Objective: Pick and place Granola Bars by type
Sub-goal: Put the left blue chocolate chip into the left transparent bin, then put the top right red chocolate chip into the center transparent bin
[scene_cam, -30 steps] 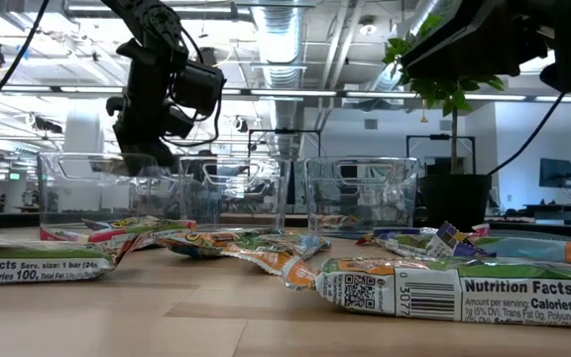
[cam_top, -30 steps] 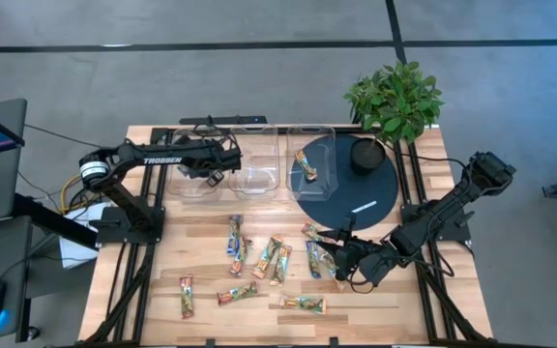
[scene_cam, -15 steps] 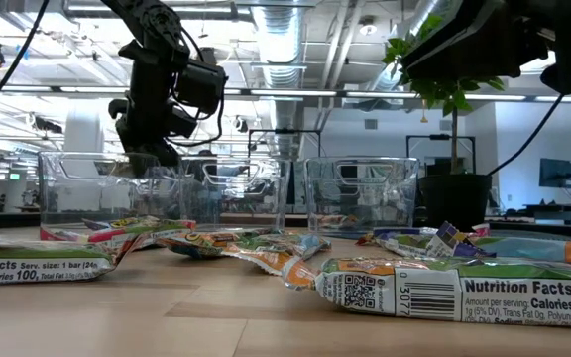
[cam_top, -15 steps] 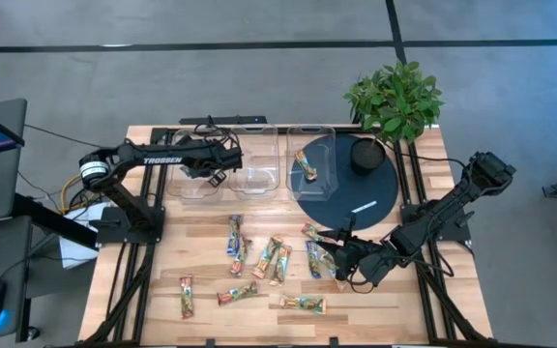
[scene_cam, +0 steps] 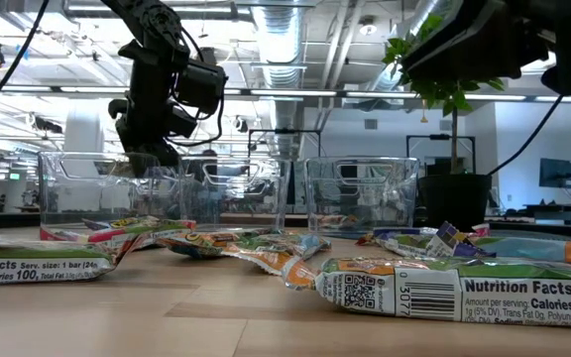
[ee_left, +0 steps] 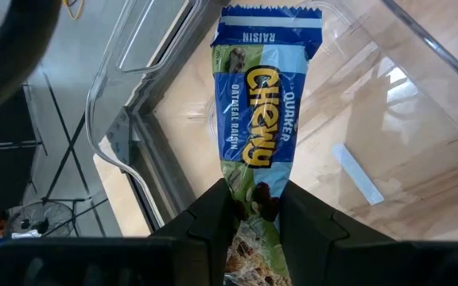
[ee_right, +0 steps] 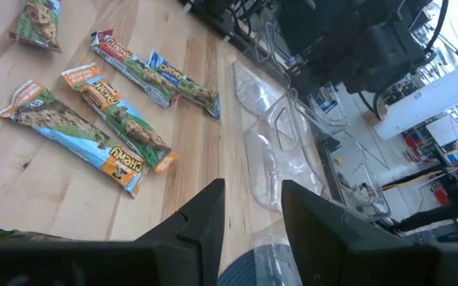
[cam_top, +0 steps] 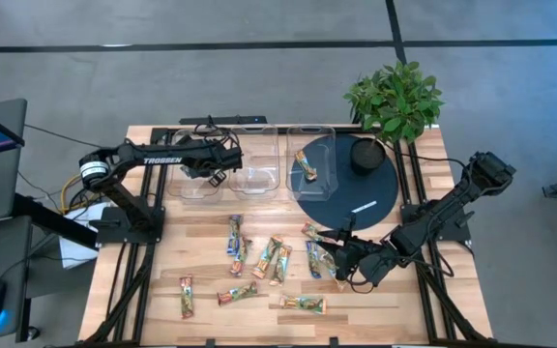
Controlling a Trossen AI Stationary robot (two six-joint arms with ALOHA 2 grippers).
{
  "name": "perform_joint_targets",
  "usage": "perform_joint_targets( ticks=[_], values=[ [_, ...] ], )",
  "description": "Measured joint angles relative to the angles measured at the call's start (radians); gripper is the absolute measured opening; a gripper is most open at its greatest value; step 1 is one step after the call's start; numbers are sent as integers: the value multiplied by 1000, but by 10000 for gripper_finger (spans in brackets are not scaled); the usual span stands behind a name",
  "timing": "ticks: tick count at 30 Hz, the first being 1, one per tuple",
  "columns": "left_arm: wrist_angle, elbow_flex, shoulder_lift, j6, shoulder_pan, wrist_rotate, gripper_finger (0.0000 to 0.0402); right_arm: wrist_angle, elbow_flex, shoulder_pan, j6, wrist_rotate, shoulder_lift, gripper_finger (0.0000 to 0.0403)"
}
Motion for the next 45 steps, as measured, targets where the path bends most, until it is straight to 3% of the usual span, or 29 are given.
perform_joint_targets(
  ticks=[5,16,27,32,41,45],
  values=[
    [0,0,0,5,0,0,100,-11,0,0,0,0,0,118],
    [-19,0,0,17,0,23,178,-11,0,0,0,0,0,118],
    [-216,33,-43,-28,-52,58,165,-9,0,-9,0,1,0,118],
    [-276,129,-92,-73,-123,79,159,-9,0,-30,12,0,0,118],
    [-180,220,-145,-71,-358,366,158,-69,0,-46,70,-152,0,118],
    [-174,220,-144,-92,-501,394,158,-157,1,-35,200,-158,0,118]
  ],
)
